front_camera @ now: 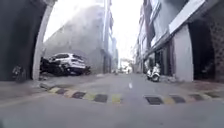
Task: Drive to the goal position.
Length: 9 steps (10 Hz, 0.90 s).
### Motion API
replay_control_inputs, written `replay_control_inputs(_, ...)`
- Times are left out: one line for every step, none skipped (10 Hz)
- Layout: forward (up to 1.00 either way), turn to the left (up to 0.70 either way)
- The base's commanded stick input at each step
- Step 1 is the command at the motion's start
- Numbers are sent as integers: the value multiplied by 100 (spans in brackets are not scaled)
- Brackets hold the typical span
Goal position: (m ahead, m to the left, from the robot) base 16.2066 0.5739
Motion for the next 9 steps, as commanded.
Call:
replay_control_inputs(100, -40)
replay_control_inputs(100, -40)
replay_control_inputs(100, -40)
replay_control_inputs(100, -40)
replay_control_inputs(100, -40)
replay_control_inputs(100, -40)
replay_control_inputs(100, -40)
replay_control_inputs(100, -22)
replay_control_inputs(100, 0)
